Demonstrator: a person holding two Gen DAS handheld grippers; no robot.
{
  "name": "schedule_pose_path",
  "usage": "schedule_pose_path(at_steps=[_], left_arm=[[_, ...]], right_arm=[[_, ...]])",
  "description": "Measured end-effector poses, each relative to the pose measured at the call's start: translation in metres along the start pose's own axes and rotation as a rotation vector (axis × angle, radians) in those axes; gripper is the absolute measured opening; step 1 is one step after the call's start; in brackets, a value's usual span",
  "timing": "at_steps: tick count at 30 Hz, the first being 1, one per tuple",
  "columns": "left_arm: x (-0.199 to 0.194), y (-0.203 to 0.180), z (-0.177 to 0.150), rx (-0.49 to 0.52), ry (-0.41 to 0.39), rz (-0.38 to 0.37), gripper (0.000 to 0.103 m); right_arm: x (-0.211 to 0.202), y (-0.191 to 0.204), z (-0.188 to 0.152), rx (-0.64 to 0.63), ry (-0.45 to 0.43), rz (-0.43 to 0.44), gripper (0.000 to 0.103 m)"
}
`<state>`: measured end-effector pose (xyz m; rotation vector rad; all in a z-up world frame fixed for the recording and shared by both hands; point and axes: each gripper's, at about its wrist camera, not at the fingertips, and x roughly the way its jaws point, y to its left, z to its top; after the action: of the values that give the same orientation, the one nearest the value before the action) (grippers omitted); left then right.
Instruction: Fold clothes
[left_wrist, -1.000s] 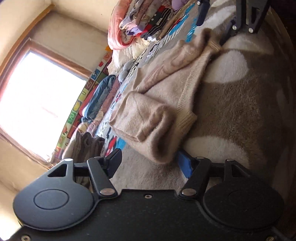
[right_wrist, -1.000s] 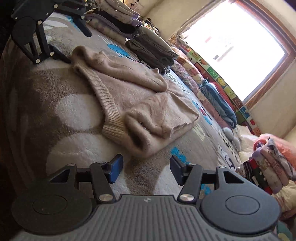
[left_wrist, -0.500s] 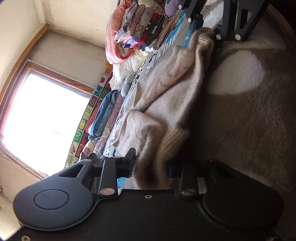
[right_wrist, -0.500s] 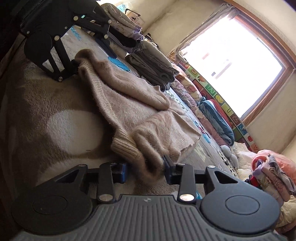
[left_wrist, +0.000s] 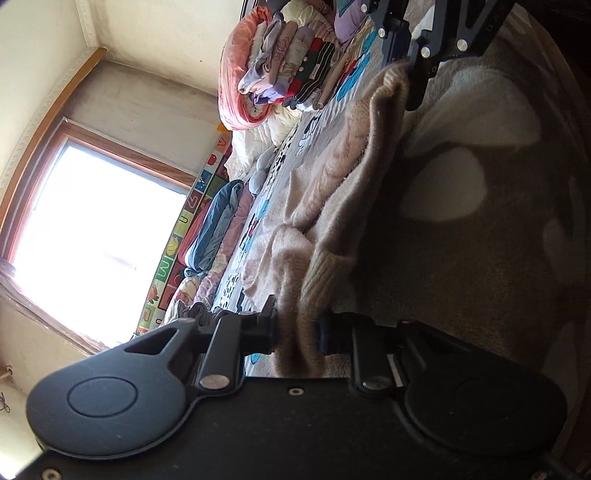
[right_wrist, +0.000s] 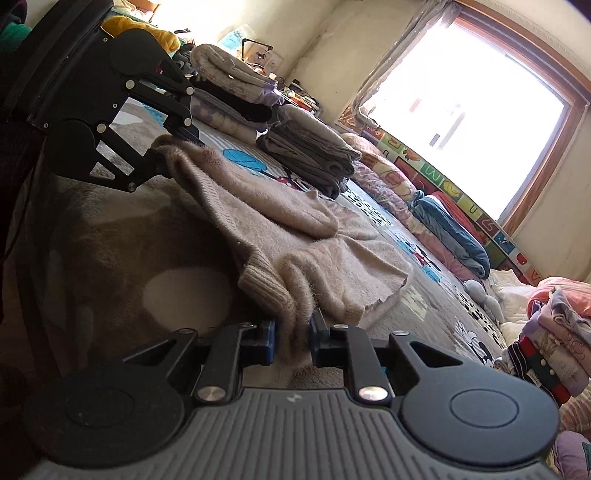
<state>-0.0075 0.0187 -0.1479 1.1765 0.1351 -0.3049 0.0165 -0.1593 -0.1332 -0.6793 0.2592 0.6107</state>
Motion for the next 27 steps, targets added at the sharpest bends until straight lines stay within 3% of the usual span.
schedule_pose_path(at_steps=[8,16,23,27], left_arm=[[-0.066,0.029,0.016,-0.047,-0.060,-0.038,0.019],[-0.057,0.091,0.024,-0.217,-0.148,-0.089,0.022],[-0.015,0.137,0.011,-0.503,-0.223,-0.189,0.028],[0.020,0.159,-0.005,-0.724,-0.244,-0.257,0.032]], right_arm=[[-0.081,0.000,0.016,-0.022,-0.077,0.030,0.019],[-0.099,-0.039,0.034,0.086,-0.181,-0.015,0.019],[-0.077,-0.094,0.037,0.298,-0.272,0.002,0.020],[-0.051,-0.128,0.030,0.478,-0.327,0.044,0.021]])
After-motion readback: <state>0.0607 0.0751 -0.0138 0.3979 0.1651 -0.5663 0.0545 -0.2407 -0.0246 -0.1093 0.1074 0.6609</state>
